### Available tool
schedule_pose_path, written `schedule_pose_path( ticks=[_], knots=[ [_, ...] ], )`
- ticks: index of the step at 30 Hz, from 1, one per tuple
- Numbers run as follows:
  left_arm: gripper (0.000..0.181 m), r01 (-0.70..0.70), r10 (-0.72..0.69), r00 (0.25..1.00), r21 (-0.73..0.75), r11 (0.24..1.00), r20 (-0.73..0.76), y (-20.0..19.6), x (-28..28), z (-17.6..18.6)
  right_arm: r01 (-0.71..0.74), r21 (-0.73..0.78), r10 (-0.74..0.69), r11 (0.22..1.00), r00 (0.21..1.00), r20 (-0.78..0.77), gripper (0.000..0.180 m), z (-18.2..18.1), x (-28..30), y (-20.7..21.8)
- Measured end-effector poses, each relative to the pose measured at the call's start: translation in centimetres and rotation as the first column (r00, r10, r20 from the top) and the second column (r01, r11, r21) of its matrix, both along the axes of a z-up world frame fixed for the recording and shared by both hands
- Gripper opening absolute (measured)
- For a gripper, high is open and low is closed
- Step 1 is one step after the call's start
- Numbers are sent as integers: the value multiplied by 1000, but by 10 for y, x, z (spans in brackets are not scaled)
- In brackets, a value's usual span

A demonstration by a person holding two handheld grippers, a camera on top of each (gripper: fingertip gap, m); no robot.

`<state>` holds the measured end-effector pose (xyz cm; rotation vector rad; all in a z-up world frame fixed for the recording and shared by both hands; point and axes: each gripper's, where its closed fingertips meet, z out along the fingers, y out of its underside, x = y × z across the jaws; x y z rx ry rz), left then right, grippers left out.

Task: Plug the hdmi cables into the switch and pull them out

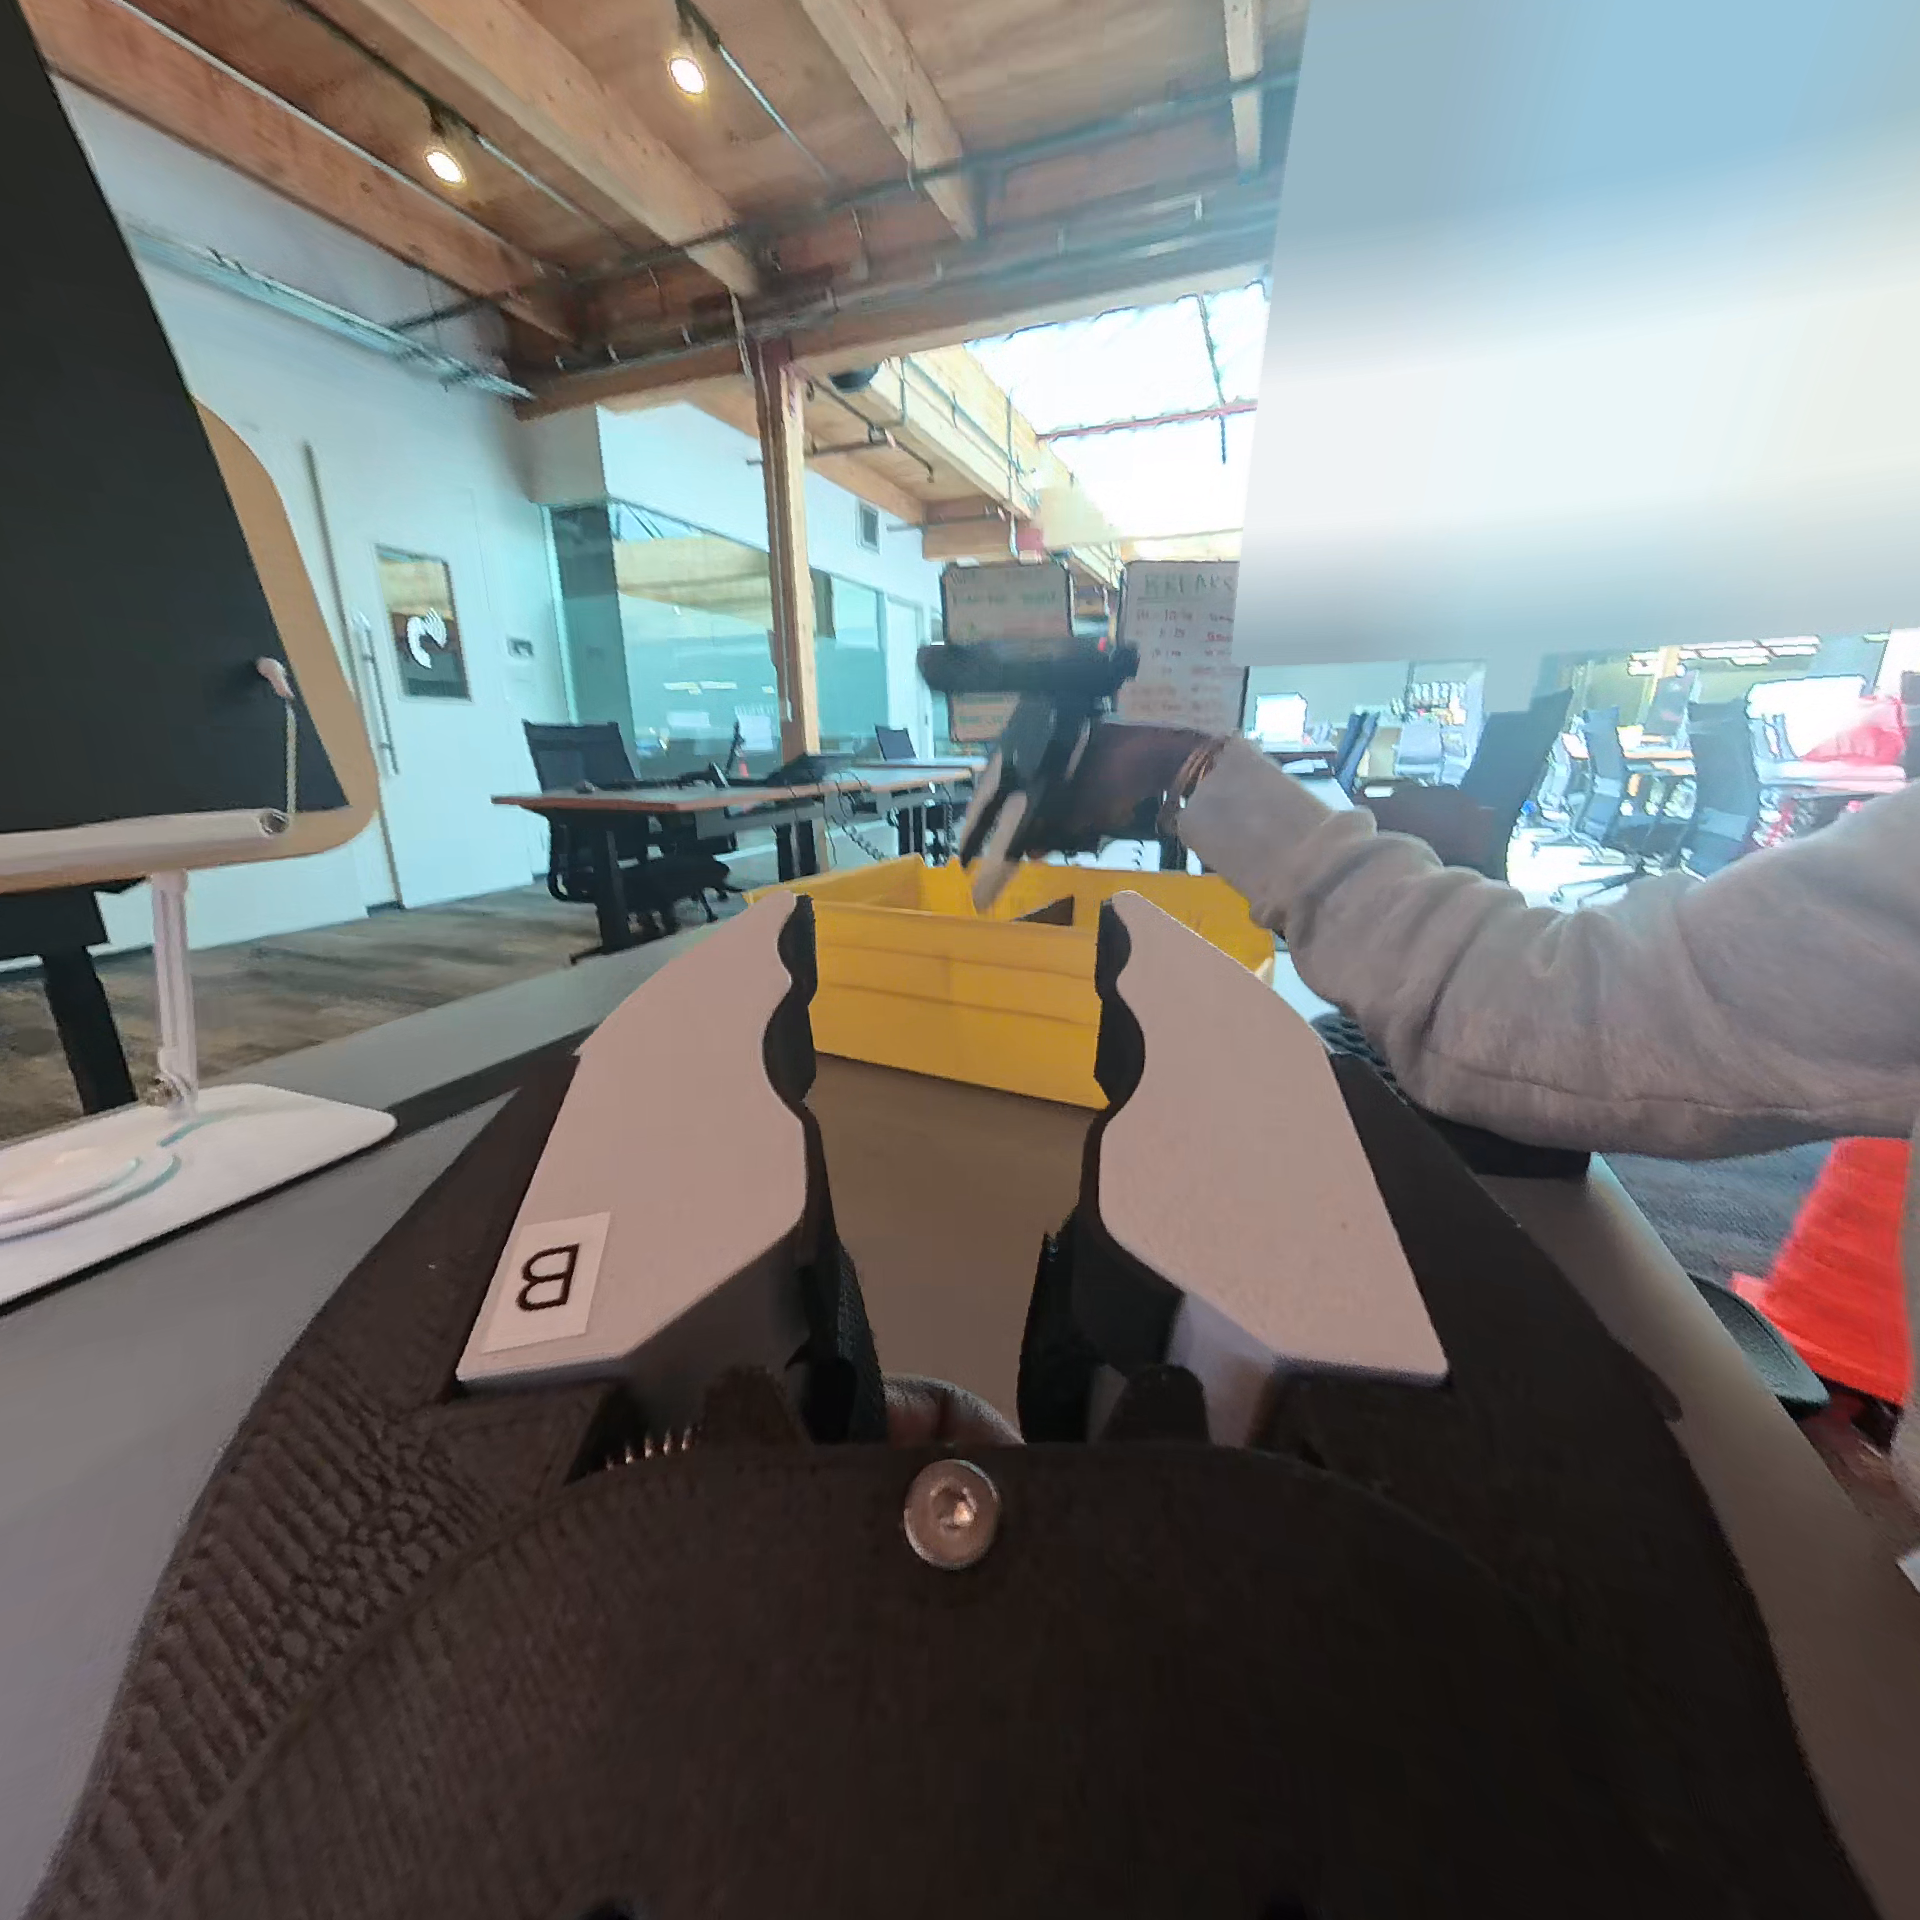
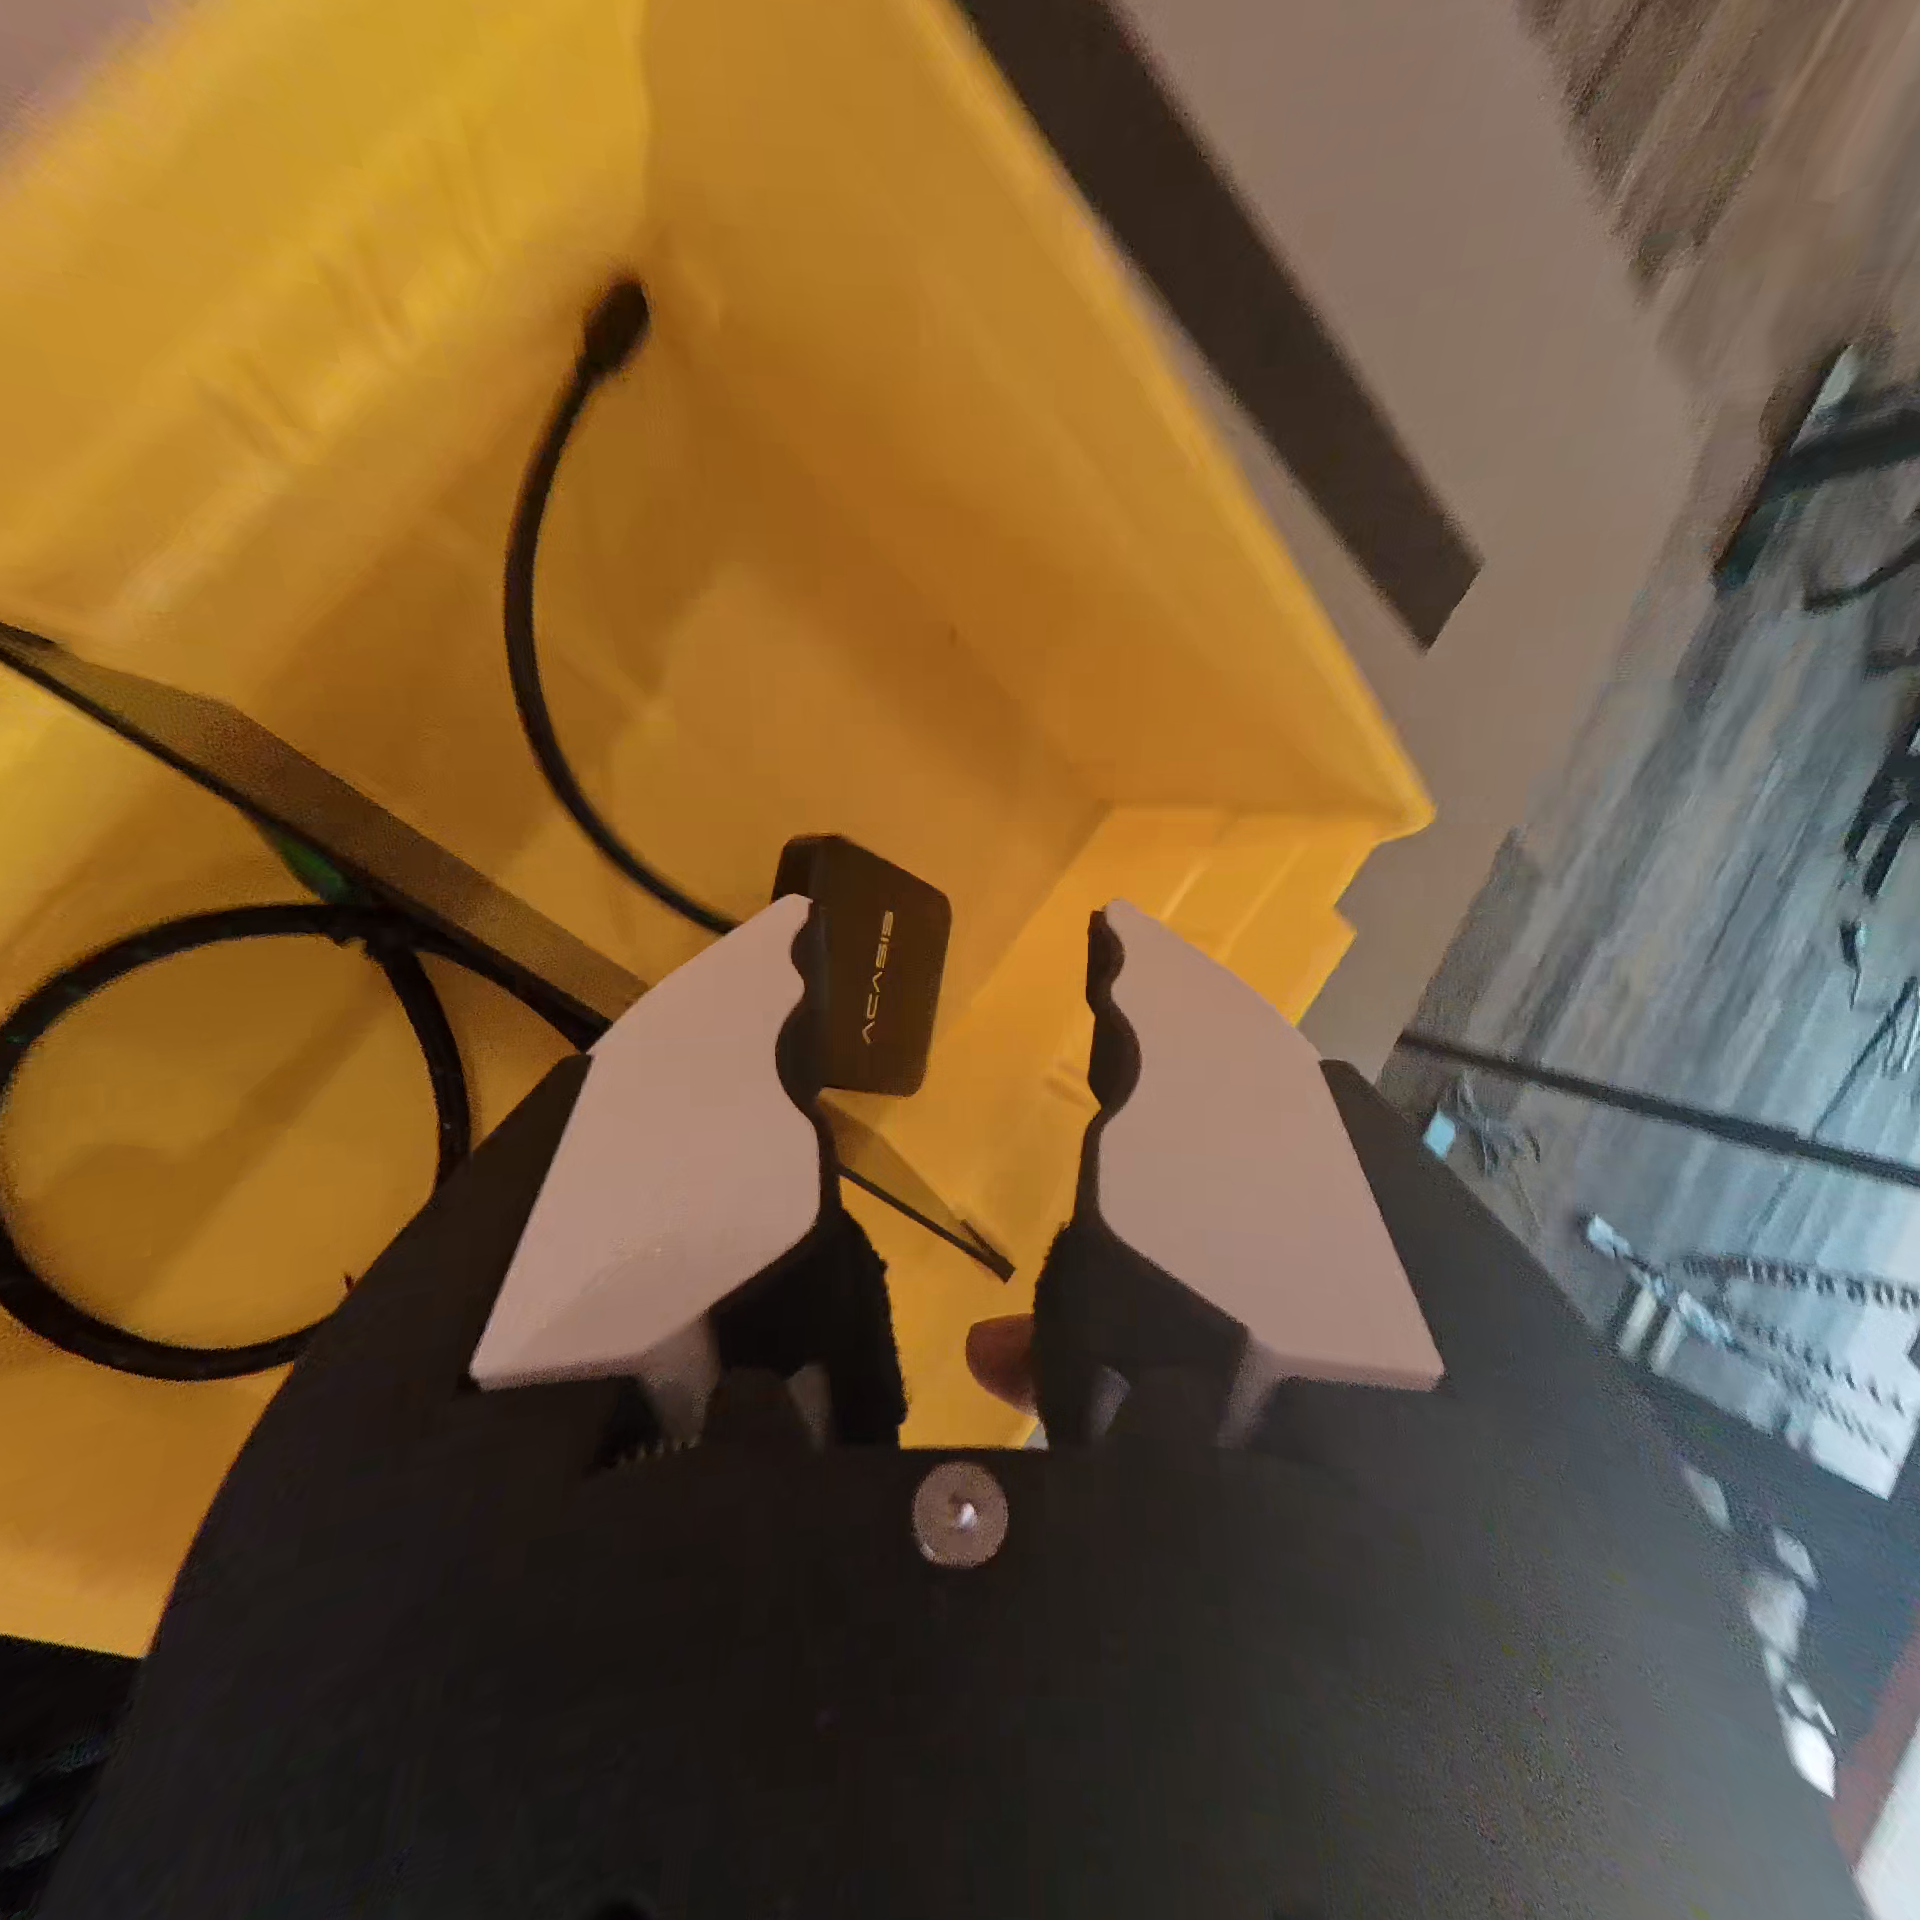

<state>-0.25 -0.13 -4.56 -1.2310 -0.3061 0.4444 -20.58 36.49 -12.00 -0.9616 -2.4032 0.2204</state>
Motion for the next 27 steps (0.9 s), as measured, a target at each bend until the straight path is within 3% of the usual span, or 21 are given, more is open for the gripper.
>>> schedule_pose_path(
  ticks=[1,4,6,8,11,13,15,17,19,21,24,26,27],
  knots=[
    [51,4,-4,1000,-9,1000,0,1,0,-1,-23,-42,20,999,998,-58,52,13,-1,-6],
    [50,10,-11,1000,-58,998,-18,6,3,-6,-123,-212,56,970,954,-296,65,71,-1,-30],
    [50,12,-16,999,-107,994,-42,12,5,-11,-226,-322,47,919,876,-480,80,120,6,-43],
    [51,9,-21,997,-158,987,-78,17,8,-15,-366,-397,3,842,738,-674,94,173,21,-52],
    [51,-2,-30,989,-225,974,-142,24,13,-22,-636,-381,-123,671,412,-903,128,250,60,-53],
    [52,-5,-41,984,-249,968,-176,28,17,-23,-765,-318,-255,561,206,-945,138,288,94,-42],
    [53,-30,-15,985,-260,965,-170,26,16,-21,-821,-274,-366,501,85,-927,136,311,122,-24],
    [60,-105,71,987,-250,963,-142,14,9,-10,-820,-255,-475,512,-24,-880,133,326,142,1],
    [69,-295,268,953,-218,930,-143,-21,-4,12,-803,-218,-545,555,-152,-825,125,335,163,25],
    [71,-557,527,827,-160,815,-195,-83,-13,42,-778,-198,-581,596,-248,-775,122,341,182,41],
    [71,-872,857,490,-83,483,-161,-208,-9,68,-746,-198,-606,636,-323,-727,119,345,198,55],
    [76,-934,957,269,-271,232,-108,-286,-9,48,-730,-210,-614,651,-343,-711,116,346,203,58],
    [86,-896,978,201,-412,162,-52,-316,-9,27,-723,-218,-617,656,-346,-707,114,347,204,59]
  ],
)
